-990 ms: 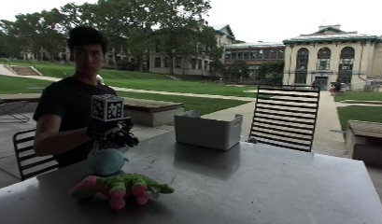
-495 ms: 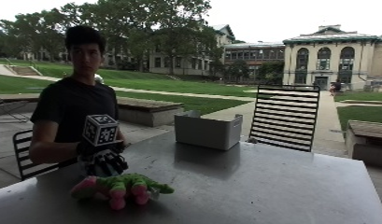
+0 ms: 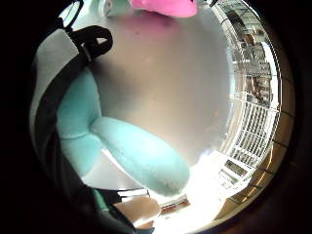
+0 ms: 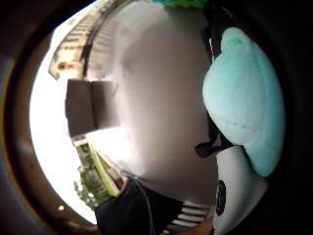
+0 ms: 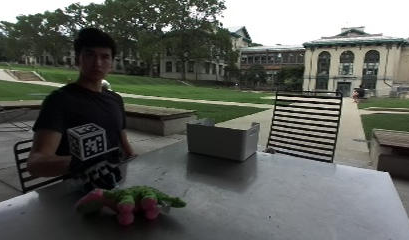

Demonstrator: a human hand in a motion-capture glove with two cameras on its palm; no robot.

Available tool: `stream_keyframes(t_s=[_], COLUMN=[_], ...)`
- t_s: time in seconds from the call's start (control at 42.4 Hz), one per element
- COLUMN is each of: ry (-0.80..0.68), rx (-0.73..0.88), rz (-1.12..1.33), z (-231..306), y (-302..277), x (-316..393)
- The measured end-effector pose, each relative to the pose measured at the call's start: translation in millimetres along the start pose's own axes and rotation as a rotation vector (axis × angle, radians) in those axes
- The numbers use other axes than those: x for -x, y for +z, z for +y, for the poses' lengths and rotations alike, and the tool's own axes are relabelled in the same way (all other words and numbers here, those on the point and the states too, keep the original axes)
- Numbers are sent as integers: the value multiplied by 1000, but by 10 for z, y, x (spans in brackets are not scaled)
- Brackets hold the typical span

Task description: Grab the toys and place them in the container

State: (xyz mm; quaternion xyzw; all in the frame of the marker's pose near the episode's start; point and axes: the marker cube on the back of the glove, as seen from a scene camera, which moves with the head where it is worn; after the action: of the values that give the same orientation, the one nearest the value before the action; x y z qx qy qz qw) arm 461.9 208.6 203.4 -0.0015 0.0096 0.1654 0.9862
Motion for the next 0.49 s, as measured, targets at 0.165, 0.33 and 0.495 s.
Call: stream_keyframes(t_s=[0.165,0.33,0.495], ry=[46,80,43], rx=[-87,-135,-185], rz=[-3,-6,-46], z=[-63,-184,-183], y=[-2,-102,-575], x=[-7,26,368])
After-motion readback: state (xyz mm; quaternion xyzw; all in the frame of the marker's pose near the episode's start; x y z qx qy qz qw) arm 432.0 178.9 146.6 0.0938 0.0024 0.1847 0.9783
